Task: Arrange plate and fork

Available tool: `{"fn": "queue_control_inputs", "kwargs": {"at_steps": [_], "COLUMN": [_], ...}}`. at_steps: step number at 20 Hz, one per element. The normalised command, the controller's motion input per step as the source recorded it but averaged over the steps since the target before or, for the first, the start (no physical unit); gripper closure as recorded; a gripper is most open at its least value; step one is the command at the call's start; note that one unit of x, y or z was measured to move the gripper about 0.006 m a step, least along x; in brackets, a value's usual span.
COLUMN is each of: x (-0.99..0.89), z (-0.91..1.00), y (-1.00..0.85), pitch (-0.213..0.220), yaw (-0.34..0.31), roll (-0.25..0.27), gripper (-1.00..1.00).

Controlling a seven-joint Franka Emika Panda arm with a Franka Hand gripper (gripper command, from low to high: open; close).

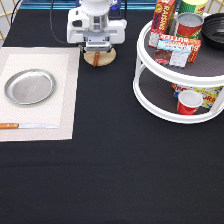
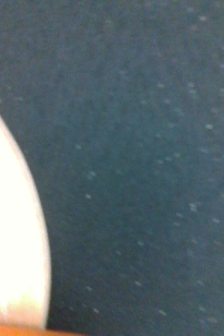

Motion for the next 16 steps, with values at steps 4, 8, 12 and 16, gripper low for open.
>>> {"fn": "queue_control_inputs", "kwargs": {"at_steps": [4, 8, 12, 16], "x": [0.0, -0.02, -0.02, -0.01], "z": [0.0, -0.18, -0.13, -0.01], "y": [0.08, 0.0, 0.0, 0.0], "pitch": [0.035, 0.001, 0.001, 0.009], "yaw": [0.0, 0.0, -0.01, -0.009], "roll": [0.027, 0.036, 0.034, 0.031], "gripper": [-1.0, -1.0, -1.0, -1.0]}}
